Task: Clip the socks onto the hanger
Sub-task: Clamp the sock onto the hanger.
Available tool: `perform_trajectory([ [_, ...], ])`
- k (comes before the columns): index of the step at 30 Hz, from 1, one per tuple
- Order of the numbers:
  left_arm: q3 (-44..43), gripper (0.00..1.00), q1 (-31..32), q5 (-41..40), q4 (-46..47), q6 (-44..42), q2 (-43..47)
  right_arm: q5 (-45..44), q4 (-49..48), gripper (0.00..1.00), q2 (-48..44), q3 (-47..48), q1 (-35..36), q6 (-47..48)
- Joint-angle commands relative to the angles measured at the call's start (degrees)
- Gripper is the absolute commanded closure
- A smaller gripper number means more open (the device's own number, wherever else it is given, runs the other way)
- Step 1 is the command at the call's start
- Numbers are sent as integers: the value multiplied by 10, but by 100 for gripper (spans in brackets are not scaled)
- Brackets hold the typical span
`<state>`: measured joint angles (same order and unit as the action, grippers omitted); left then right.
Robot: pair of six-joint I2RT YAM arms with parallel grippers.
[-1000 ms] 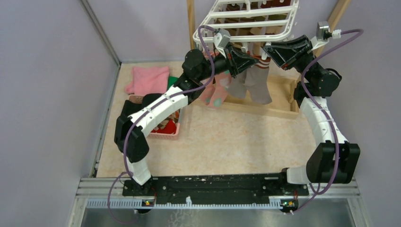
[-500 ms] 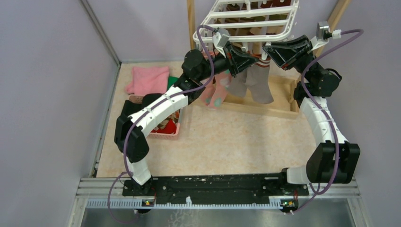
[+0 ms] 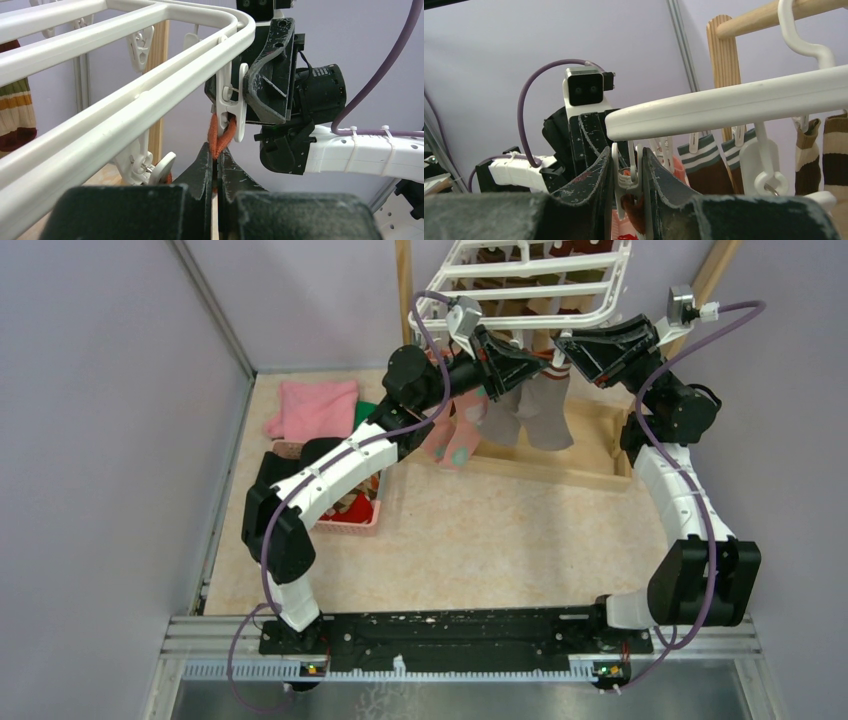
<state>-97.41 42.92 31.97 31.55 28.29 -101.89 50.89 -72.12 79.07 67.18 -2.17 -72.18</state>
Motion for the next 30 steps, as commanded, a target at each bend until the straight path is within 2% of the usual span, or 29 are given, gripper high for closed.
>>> perform_trajectory([
  [1, -27, 100, 3, 0, 49, 22, 14, 3, -21, 100, 0, 7, -6, 2],
  [6, -33, 100, 4, 11, 47, 28, 11, 5, -19, 99, -1, 8, -6, 5],
  [23, -19, 100, 4, 10, 35, 16, 19, 0, -29, 40, -7, 3, -6, 4],
  [30, -3, 100, 4, -6, 1, -14, 33, -7, -30, 25, -16, -5, -15, 5],
])
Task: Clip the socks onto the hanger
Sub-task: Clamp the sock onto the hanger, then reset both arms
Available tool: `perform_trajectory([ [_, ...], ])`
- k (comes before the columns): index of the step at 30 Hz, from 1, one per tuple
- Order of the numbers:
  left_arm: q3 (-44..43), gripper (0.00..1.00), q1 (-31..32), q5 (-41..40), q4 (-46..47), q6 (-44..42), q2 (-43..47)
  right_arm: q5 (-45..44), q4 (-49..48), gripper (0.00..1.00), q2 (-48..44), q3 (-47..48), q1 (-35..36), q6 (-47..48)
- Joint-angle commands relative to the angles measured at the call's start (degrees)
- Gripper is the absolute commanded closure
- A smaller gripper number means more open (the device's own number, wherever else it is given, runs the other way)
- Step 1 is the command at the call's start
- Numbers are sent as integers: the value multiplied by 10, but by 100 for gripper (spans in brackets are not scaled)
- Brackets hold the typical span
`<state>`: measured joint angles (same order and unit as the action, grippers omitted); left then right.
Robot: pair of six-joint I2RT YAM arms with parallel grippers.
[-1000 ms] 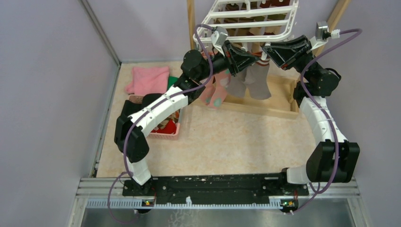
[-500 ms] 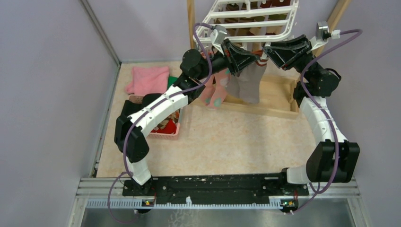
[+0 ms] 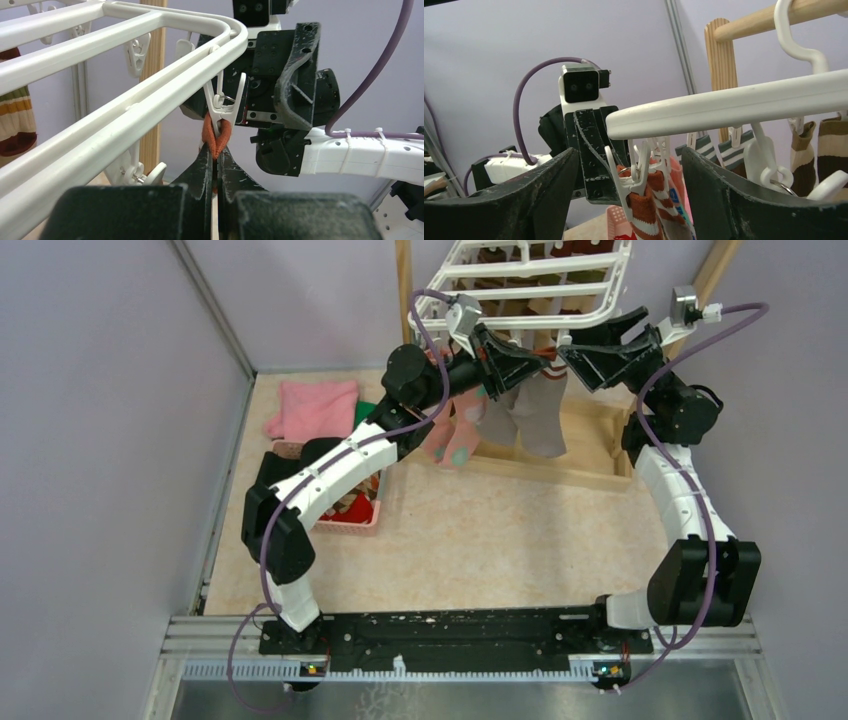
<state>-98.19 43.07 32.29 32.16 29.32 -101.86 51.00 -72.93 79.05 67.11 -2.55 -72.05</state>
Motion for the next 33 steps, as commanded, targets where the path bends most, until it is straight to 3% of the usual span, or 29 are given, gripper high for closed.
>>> perform_trajectory([
  [1, 7, 100, 3, -12, -16, -30, 33, -10, -22, 23, -17, -7, -13, 5],
  [8, 12, 100, 3, -17, -45, -45, 39, -10, -22, 18, -21, -14, -14, 8],
  [13, 12, 75, 3, -21, -38, -42, 46, -9, -16, 15, -27, -21, -17, 14],
  [17, 17, 62, 3, -19, -36, -44, 57, -9, -7, 14, -36, -29, -20, 22],
  [33, 168, 40, 3, 13, 13, -81, 182, -16, 29, 8, -109, -113, -38, 65],
])
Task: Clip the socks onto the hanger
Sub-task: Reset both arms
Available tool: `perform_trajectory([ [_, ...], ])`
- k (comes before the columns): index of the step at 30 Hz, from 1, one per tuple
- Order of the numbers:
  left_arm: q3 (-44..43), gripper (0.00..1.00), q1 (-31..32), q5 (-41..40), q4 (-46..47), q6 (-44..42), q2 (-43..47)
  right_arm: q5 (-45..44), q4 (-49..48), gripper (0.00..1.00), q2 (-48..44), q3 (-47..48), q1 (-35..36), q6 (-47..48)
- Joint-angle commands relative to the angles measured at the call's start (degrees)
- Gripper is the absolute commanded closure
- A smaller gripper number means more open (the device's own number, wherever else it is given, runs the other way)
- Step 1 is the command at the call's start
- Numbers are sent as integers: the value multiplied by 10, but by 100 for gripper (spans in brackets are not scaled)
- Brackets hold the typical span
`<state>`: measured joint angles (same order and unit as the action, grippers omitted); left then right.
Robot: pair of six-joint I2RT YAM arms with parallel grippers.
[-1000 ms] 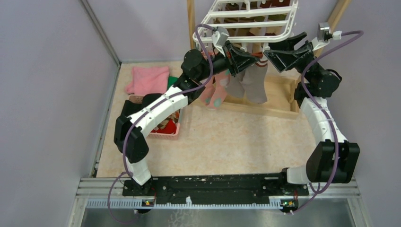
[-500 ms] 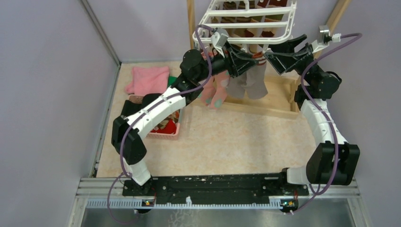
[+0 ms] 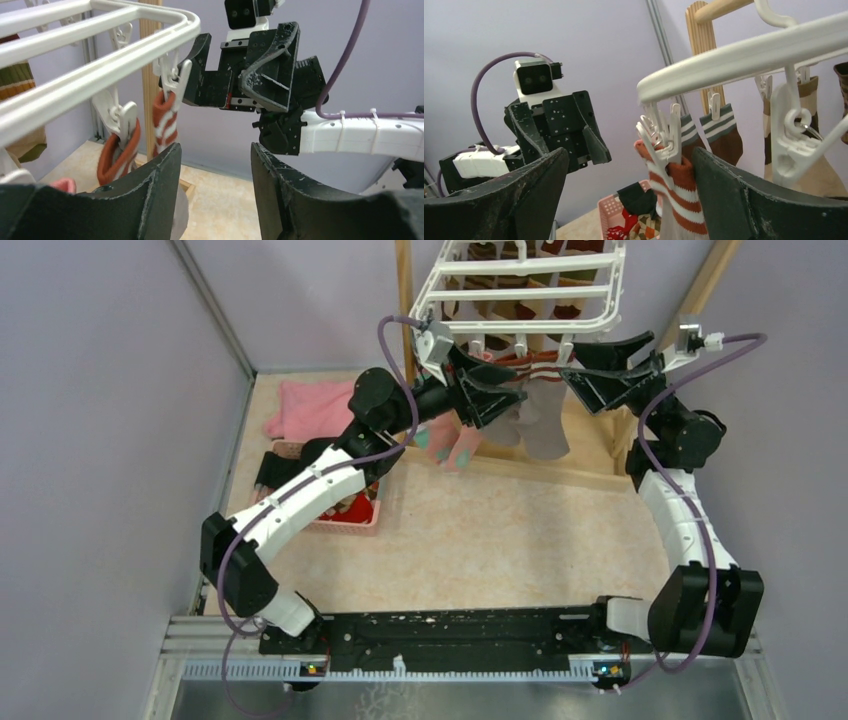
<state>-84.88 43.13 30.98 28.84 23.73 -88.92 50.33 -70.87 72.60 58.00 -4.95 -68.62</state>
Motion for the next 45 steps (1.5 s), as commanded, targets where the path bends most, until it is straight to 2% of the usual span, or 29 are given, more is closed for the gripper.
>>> perform_trajectory([
  [1, 51, 39, 2, 31, 49, -29, 64, -13, 18, 7, -54, -29, -16, 40],
  [4, 102, 35, 2, 48, 57, -53, 100, -21, 45, 2, -80, -59, -20, 67],
  [10, 224, 24, 1, 44, 69, -118, 186, -32, 111, 1, -137, -109, -24, 126],
  [14, 297, 12, 1, 19, 60, -140, 236, -48, 143, 1, -179, -149, -25, 173],
  [17, 343, 2, 1, -11, 37, -149, 273, -55, 126, 2, -208, -193, -25, 185],
  [21, 407, 1, 0, -46, 18, -149, 324, -77, 99, 2, -257, -265, -25, 194],
  [29, 505, 1, -16, -98, -38, -113, 385, -121, 129, 1, -342, -376, -23, 220],
  [37, 564, 1, -77, -46, -26, -22, 372, -112, 199, 1, -360, -427, -6, 226],
  [45, 573, 1, -101, -101, -84, -33, 366, -112, 237, 1, -374, -476, 17, 261],
])
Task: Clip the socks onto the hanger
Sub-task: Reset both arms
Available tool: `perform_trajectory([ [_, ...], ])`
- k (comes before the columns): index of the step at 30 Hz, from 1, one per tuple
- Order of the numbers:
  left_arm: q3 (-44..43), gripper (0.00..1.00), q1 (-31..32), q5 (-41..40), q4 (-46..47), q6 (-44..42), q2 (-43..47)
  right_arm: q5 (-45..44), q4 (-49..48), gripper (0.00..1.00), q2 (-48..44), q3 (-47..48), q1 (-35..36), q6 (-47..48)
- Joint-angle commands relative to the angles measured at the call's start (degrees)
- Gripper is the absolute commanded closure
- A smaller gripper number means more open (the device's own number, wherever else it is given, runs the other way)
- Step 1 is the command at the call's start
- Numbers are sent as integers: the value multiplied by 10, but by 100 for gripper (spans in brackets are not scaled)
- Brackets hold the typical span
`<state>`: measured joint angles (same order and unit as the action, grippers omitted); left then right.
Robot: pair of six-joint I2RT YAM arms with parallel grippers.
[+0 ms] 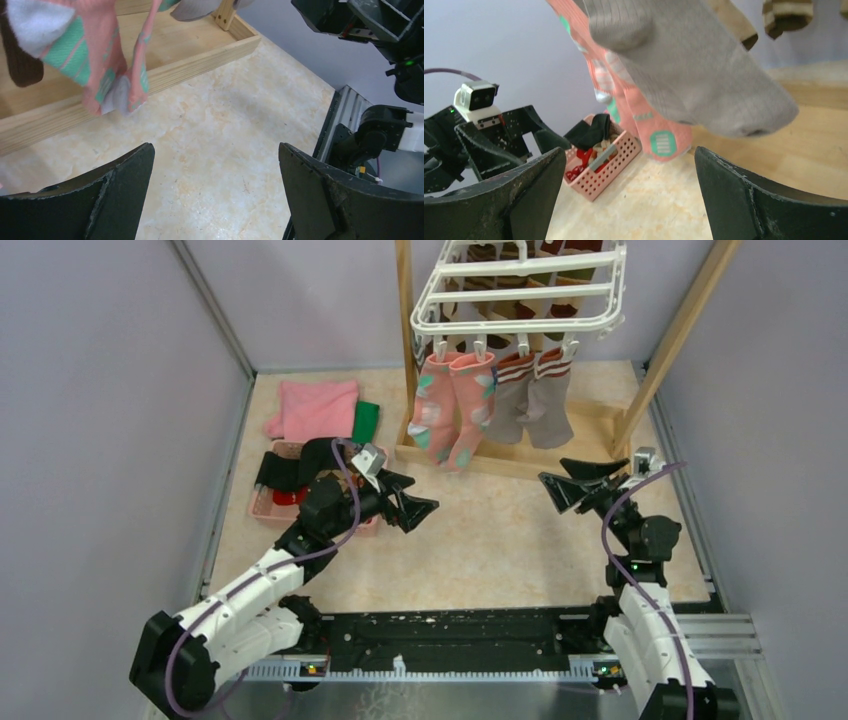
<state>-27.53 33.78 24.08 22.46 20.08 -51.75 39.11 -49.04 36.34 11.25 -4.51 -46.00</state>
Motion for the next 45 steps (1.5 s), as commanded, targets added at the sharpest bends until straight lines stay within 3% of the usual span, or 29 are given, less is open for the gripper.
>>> perform_trajectory([
  [1, 0, 1, -10, -43, -27, 2, -7, -2, 33, 1, -13, -9, 16, 46],
  [11, -7, 1, -22, -109, -82, -1, 5, -41, 111, 1, -24, -32, 60, 118],
  [18, -16, 1, -22, -170, -152, -10, 35, -133, 188, 2, -34, -30, 96, 138],
  [29, -144, 1, -32, -295, -329, -103, 32, -267, 246, 1, -52, -16, 120, 98],
  [33, -169, 1, -51, -258, -325, -102, 25, -287, 259, 1, -54, -9, 122, 79],
  [45, -150, 1, -212, 9, -235, -27, 10, -302, 265, 1, -73, 5, 123, 81],
])
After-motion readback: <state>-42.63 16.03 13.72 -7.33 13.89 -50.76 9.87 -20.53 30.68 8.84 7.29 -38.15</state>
